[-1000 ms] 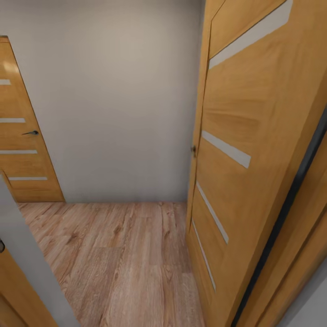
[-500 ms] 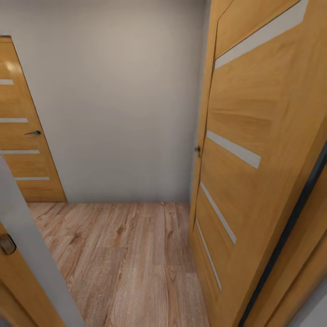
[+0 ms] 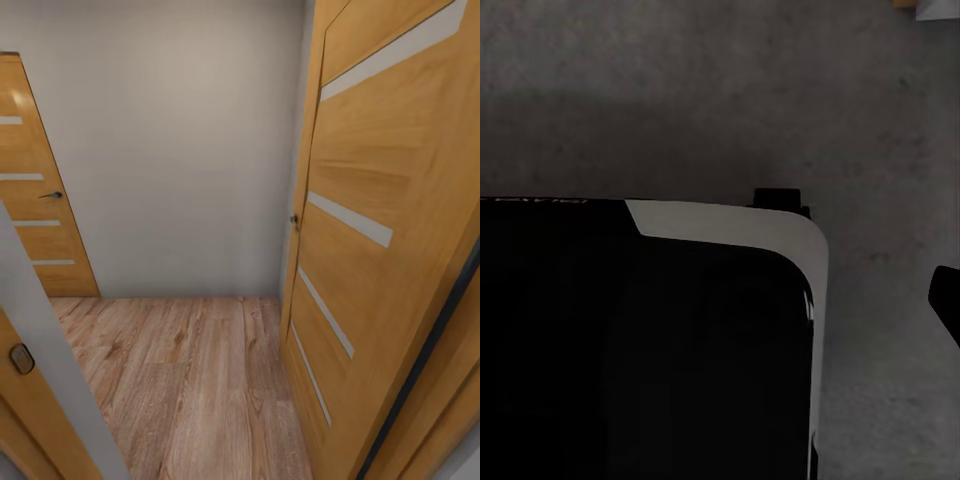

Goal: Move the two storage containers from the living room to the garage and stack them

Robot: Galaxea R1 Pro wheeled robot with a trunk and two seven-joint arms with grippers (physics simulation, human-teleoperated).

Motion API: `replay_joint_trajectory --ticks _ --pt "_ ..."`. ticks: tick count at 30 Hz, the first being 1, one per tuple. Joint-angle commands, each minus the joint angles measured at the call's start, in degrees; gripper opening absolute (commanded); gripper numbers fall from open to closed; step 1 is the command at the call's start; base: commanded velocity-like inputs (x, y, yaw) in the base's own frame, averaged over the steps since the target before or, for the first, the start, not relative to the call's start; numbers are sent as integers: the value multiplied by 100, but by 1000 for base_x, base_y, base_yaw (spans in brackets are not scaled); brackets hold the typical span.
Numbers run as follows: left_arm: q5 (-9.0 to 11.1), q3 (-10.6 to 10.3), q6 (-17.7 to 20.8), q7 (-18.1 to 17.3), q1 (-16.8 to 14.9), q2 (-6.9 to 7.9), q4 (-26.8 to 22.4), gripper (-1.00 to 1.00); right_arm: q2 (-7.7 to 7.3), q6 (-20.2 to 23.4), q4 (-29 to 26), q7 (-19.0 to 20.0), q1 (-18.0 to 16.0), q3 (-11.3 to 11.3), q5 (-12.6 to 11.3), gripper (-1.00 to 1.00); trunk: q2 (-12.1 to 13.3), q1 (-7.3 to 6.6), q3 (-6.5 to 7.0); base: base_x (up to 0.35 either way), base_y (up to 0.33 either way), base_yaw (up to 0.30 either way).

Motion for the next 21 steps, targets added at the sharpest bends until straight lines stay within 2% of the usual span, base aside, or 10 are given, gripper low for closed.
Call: replay_joint_trajectory --ticks 1,6,15,21 --pt "-28 44 -17 -22 -4 1 6 100 -1 -15 5 29 -4 -30 -3 100 -4 0 -6 0 7 0" --pt "-28 42 -17 -22 -4 0 6 100 0 -15 5 29 -2 -30 -3 100 -4 0 -6 69 4 0" --pt "-28 43 -17 -22 -4 3 6 100 -2 -15 5 29 -3 -30 -2 100 -4 0 -6 246 21 0" --pt "-28 42 -17 -22 -4 0 6 100 -3 -15 5 29 -2 -30 0 100 -4 0 -6 99 24 0"
